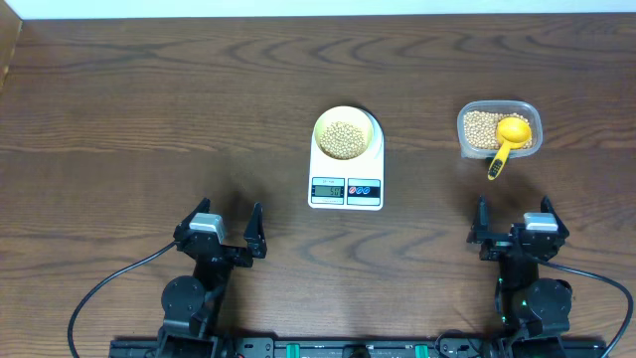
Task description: Scoop item into bowl and weigh 50g on scale
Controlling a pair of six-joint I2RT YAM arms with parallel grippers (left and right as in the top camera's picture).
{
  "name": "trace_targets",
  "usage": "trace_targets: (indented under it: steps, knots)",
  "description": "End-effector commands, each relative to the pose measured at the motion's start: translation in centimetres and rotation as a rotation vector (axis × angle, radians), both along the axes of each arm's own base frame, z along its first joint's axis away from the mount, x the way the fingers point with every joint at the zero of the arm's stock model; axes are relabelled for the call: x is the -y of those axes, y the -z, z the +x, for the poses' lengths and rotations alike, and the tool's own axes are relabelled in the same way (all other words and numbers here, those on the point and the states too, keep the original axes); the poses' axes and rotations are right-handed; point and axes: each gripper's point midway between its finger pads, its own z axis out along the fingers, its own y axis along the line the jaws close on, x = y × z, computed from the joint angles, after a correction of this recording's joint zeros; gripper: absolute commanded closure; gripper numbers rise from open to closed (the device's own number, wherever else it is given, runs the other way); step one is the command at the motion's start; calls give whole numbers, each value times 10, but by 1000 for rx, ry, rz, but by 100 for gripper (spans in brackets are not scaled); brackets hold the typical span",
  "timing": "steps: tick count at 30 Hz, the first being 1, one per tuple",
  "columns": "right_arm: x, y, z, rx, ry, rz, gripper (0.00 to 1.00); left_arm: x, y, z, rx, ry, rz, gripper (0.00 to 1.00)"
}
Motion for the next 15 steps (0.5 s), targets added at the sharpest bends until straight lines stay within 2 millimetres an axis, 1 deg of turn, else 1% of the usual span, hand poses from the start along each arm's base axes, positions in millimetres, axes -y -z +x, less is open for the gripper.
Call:
trace_targets:
  steps: [1, 8, 12, 15]
  knots:
    - [-8, 2, 0, -6, -46, -53, 1, 1, 15, -1, -43, 8, 18, 4]
    - [-10, 2, 0, -7, -57, -53, 1, 1, 15, -1, -43, 8, 18, 4]
    - [-21, 4, -1, -13, -136, -108, 1, 1, 15, -1, -43, 8, 18, 4]
    - [-19, 5, 0, -16, -140, -104, 1, 1, 15, -1, -43, 8, 18, 4]
